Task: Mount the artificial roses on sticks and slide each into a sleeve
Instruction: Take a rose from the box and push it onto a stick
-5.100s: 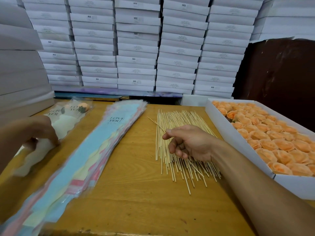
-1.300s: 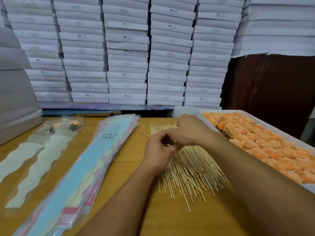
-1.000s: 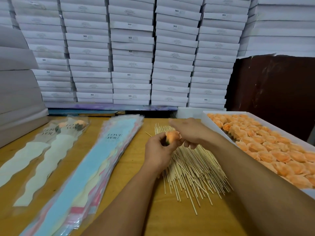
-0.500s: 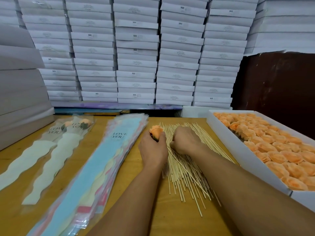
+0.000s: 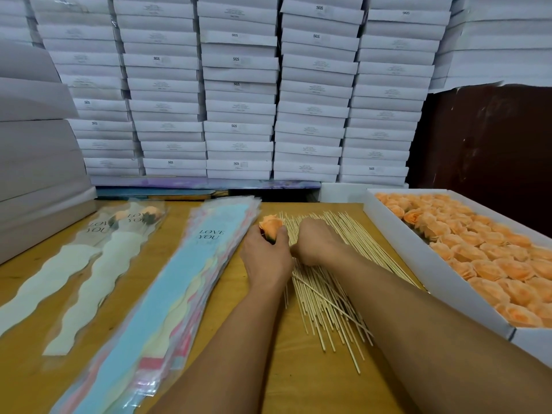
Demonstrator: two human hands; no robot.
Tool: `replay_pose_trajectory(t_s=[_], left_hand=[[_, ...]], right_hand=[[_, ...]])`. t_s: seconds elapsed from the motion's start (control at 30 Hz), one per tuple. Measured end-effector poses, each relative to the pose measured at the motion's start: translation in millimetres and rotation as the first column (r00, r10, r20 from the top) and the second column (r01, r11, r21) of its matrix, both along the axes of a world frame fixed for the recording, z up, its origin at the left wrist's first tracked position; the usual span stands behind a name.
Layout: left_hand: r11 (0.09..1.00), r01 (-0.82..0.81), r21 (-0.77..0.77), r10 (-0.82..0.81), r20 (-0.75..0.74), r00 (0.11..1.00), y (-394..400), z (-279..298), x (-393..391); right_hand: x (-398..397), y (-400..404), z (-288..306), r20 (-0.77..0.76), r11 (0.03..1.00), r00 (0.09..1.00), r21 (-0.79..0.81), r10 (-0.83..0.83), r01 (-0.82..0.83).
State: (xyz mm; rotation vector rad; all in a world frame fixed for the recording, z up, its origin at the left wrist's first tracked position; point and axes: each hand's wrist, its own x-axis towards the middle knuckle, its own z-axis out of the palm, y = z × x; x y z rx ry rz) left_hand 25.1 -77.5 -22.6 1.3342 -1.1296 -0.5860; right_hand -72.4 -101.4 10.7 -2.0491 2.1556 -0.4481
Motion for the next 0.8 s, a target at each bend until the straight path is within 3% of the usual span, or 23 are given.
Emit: replay_pose_trajectory(t_s=[0.2,0.37,0.47,0.57,0.67,0.8], left_hand=[[1.0,0.014,0.022,-0.013,-0.057,0.998,-3.5,0.5,0.1],[0.998,0.055,0.04,-0.047,-0.175,0.983,-4.5,0.6,-1.9],[0.991,0.116,0.069,-0.089,-0.314,0.945,-4.3,2.1,-1.9],[0.982,0.179,0.064,-0.131,-0.456,0.88,-4.1,4.7,-1.7],[0.976,0.214,0.048,-0.154,-0.549,0.822,-2.5,8.9,-1.4],[0.958,0.287,0.0,-0.211,-0.676,0.706,0.2,14.9,0.8]], right_hand=[[-18.3,7.3,-0.1,0.333,0.996,0.939,0.029,-0.085,0.08],[-36.0,32.0,3.9,0.641,0.98,0.764,0.189,-0.07,-0.069],[-42.9,41.7,9.8,0.718,0.957,0.694,0.241,-0.064,-0.161],[-45.0,50.2,11.4,0.721,0.939,0.691,0.27,-0.051,-0.212],[-44.1,55.5,8.8,0.712,0.948,0.702,0.237,-0.022,-0.21],[-46.3,57.1,9.1,0.767,0.967,0.641,0.17,-0.009,-0.189]])
